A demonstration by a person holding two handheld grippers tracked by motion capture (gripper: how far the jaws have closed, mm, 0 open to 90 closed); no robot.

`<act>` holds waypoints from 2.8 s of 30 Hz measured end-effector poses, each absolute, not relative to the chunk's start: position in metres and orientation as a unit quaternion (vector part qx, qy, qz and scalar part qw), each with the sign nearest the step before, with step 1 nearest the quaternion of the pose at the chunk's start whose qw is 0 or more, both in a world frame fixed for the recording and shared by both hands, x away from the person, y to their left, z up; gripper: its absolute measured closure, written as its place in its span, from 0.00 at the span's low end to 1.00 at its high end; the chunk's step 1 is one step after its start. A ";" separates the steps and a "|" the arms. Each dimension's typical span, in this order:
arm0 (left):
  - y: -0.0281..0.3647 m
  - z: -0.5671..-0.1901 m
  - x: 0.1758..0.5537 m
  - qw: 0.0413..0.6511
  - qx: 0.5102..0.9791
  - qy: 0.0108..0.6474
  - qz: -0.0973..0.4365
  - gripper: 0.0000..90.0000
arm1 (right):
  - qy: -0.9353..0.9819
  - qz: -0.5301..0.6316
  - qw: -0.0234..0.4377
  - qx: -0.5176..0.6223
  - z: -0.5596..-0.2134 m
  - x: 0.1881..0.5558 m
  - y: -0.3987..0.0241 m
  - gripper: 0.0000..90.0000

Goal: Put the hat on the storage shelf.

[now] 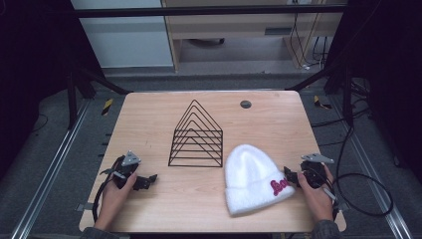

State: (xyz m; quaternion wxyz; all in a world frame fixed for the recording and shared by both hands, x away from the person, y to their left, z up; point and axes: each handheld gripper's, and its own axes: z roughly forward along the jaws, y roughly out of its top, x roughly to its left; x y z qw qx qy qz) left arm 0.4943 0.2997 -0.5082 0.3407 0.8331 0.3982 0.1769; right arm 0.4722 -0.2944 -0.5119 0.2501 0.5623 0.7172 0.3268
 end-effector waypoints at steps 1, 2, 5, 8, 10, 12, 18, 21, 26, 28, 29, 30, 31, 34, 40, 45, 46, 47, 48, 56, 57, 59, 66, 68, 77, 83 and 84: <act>0.299 -0.508 0.494 0.342 0.832 0.399 0.177 0.00 | 0.717 0.327 0.250 0.563 -0.512 0.472 -0.294 0.18; 0.299 -0.508 0.494 0.342 0.832 0.399 0.177 0.00 | 0.717 0.327 0.250 0.563 -0.512 0.472 -0.294 0.18; 0.299 -0.508 0.494 0.342 0.832 0.399 0.177 0.00 | 0.717 0.327 0.250 0.562 -0.512 0.472 -0.294 0.18; 0.299 -0.508 0.494 0.342 0.832 0.400 0.177 0.00 | 0.717 0.327 0.250 0.562 -0.512 0.472 -0.294 0.18; 0.300 -0.508 0.494 0.341 0.833 0.399 0.177 0.00 | 0.717 0.326 0.250 0.563 -0.512 0.472 -0.294 0.18; 0.300 -0.508 0.494 0.341 0.833 0.398 0.177 0.00 | 0.713 0.326 0.252 0.568 -0.512 0.472 -0.293 0.18; 0.300 -0.508 0.494 0.341 0.833 0.399 0.177 0.00 | 0.715 0.329 0.242 0.568 -0.503 0.475 -0.294 0.18; 0.300 -0.508 0.494 0.341 0.833 0.399 0.177 0.00 | 0.719 0.326 0.248 0.562 -0.477 0.475 -0.288 0.21; 0.300 -0.508 0.494 0.342 0.832 0.399 0.177 0.00 | 0.744 0.333 0.248 0.523 -0.438 0.482 -0.265 0.24; 0.300 -0.508 0.494 0.342 0.832 0.399 0.177 0.00 | 0.758 0.333 0.242 0.506 -0.424 0.485 -0.251 0.26; 0.300 -0.508 0.494 0.342 0.832 0.399 0.177 0.00 | 0.766 0.332 0.240 0.496 -0.419 0.488 -0.243 0.27; 0.300 -0.508 0.494 0.342 0.832 0.400 0.177 0.00 | 0.773 0.333 0.237 0.484 -0.414 0.491 -0.236 0.28; 0.300 -0.508 0.494 0.342 0.832 0.399 0.177 0.00 | 0.781 0.332 0.234 0.475 -0.411 0.495 -0.228 0.30; 0.300 -0.508 0.494 0.341 0.833 0.398 0.177 0.00 | 0.797 0.324 0.222 0.459 -0.408 0.507 -0.211 0.35; 0.300 -0.508 0.494 0.341 0.833 0.398 0.177 0.00 | 0.814 0.314 0.184 0.453 -0.416 0.528 -0.193 0.40; 0.300 -0.508 0.494 0.341 0.833 0.399 0.176 0.00 | 0.815 0.313 0.159 0.462 -0.423 0.541 -0.186 0.43; 0.300 -0.508 0.494 0.341 0.833 0.399 0.176 0.00 | 0.814 0.315 0.154 0.464 -0.424 0.543 -0.185 0.44; 0.300 -0.508 0.494 0.341 0.833 0.399 0.177 0.00 | 0.813 0.316 0.150 0.465 -0.425 0.544 -0.183 0.44; 0.300 -0.508 0.494 0.341 0.833 0.399 0.176 0.00 | 0.814 0.314 0.145 0.467 -0.427 0.545 -0.181 0.44; 0.300 -0.508 0.494 0.340 0.833 0.398 0.177 0.00 | 0.831 0.295 0.121 0.455 -0.442 0.554 -0.167 0.38; 0.300 -0.508 0.494 0.341 0.833 0.398 0.177 0.00 | 0.832 0.293 0.120 0.455 -0.444 0.556 -0.167 0.39; 0.300 -0.508 0.494 0.341 0.833 0.398 0.177 0.00 | 0.833 0.288 0.120 0.456 -0.449 0.561 -0.167 0.41; 0.300 -0.508 0.494 0.341 0.834 0.397 0.176 0.00 | 0.836 0.272 0.101 0.465 -0.463 0.571 -0.166 0.49; 0.300 -0.508 0.494 0.341 0.834 0.397 0.176 0.00 | 0.837 0.272 0.094 0.465 -0.466 0.570 -0.165 0.54; 0.300 -0.508 0.494 0.341 0.834 0.397 0.176 0.00 | 0.842 0.275 0.090 0.456 -0.467 0.567 -0.165 0.74; 0.300 -0.508 0.494 0.341 0.834 0.396 0.176 0.00 | 0.847 0.282 0.100 0.439 -0.456 0.557 -0.163 0.90; 0.300 -0.508 0.494 0.341 0.834 0.396 0.176 0.00 | 0.847 0.287 0.104 0.436 -0.453 0.554 -0.164 0.90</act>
